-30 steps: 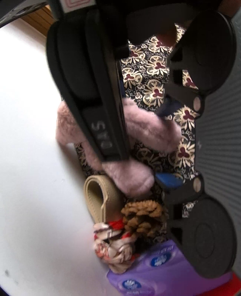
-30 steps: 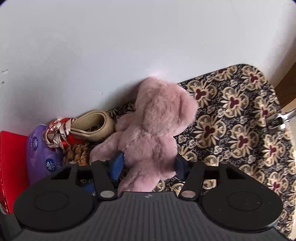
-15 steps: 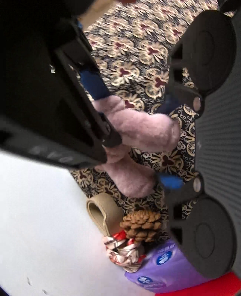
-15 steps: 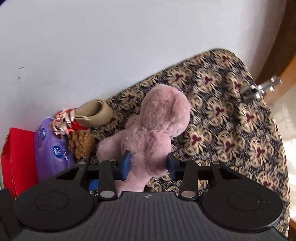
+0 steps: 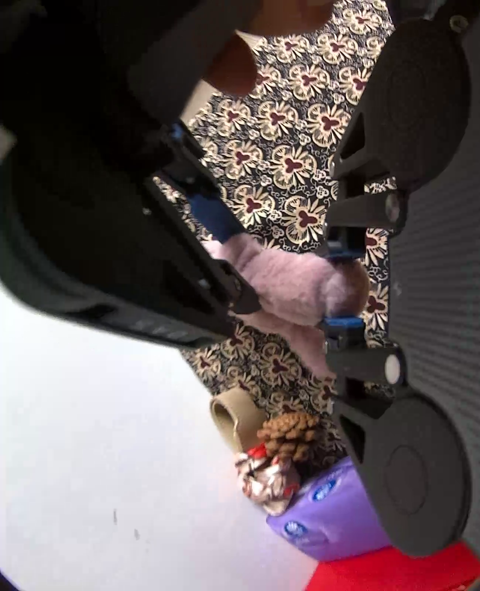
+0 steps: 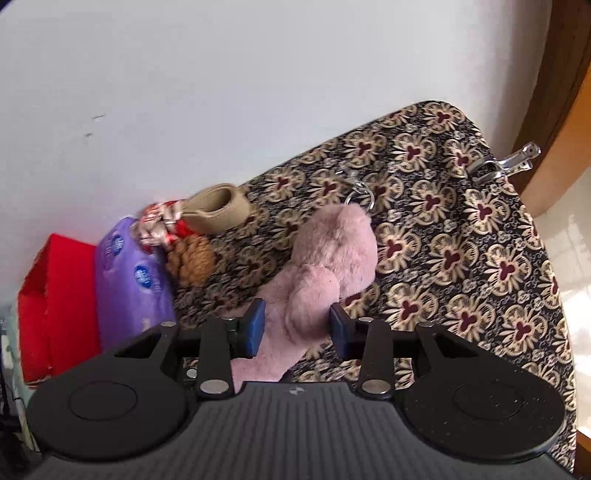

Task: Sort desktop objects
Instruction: 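Lift the teddy bear and carry it over the red box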

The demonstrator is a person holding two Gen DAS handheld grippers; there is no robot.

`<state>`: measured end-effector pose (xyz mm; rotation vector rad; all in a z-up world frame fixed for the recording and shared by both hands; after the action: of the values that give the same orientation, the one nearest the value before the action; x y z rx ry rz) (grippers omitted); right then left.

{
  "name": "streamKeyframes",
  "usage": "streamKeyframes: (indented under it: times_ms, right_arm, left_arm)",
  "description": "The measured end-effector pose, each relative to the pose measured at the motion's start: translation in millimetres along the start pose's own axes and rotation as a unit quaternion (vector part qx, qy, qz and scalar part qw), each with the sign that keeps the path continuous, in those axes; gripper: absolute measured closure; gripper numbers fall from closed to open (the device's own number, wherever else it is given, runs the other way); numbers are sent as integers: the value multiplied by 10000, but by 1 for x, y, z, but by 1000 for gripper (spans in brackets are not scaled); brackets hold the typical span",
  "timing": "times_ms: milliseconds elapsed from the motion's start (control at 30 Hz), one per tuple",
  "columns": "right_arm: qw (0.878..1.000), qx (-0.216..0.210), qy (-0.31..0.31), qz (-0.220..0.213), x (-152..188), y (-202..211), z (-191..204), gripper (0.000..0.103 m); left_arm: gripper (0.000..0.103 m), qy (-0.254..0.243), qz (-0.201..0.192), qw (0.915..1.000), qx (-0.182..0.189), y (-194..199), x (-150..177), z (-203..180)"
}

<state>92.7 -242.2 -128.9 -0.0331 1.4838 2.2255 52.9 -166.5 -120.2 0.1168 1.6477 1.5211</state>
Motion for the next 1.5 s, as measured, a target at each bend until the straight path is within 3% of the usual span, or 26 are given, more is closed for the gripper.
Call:
streamKeyframes:
  times_ms: [100, 300, 367, 433, 500, 533, 600, 733, 900, 1033, 1333, 1467, 1500]
  right_arm:
    - [9999, -11, 18, 141, 5, -4, 6, 62]
    - [9979, 192, -120, 603, 21, -31, 8, 34]
    - [9978, 338, -195, 544, 18, -39, 6, 32]
    - [9973, 485, -269, 485, 14, -46, 3, 27]
    - [9966, 546, -472, 406, 8, -54, -3, 28]
    - [9962, 530, -546, 434, 5, -59, -6, 32]
    - [9962, 476, -577, 439, 3, -64, -8, 35]
    - [9980, 325, -439, 303, 3, -57, -1, 45]
    - [9997, 170, -109, -123, 3, -25, 23, 49]
    - [9985, -123, 161, -508, 0, 3, 57, 49]
    - [9875, -1128, 448, -1005, 2, 39, 158, 51]
    - [9828, -1487, 651, -880, 10, 32, 209, 56]
    - [9817, -1568, 712, -811, 14, 27, 221, 61]
  left_arm:
    - [73, 90, 56, 9999, 73, 4, 9, 2]
    - [66, 114, 531, 9985, 13, 0, 38, 0]
    - [58, 34, 599, 9982, -68, -7, 43, -2]
    - [42, -12, 620, 9980, -149, -10, 46, -6]
    - [44, 6, 691, 9973, -235, -17, 46, -6]
    - [54, 12, 729, 9970, -275, -21, 47, -5]
    - [66, -9, 723, 9971, -247, -26, 45, -5]
    - [71, -114, 574, 9979, -263, -17, 43, -11]
    - [72, -236, 96, 9987, -430, 23, 36, -14]
    - [72, -325, -420, 9950, -851, 60, 29, -2]
    - [72, 446, -1111, 9815, -1492, 142, 48, 80]
    - [72, 814, -1295, 9722, -1775, 173, 65, 121]
    - [72, 915, -1282, 9707, -1813, 177, 71, 131]
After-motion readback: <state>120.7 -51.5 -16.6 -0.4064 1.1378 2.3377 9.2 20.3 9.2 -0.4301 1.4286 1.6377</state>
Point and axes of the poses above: each gripper's, at about its wrist camera, not at the fingertips, and y roughly against the way its jaws point, z to its left, x to its underside, the point moved 4 cm from there along -y, roughly the way its jaws point
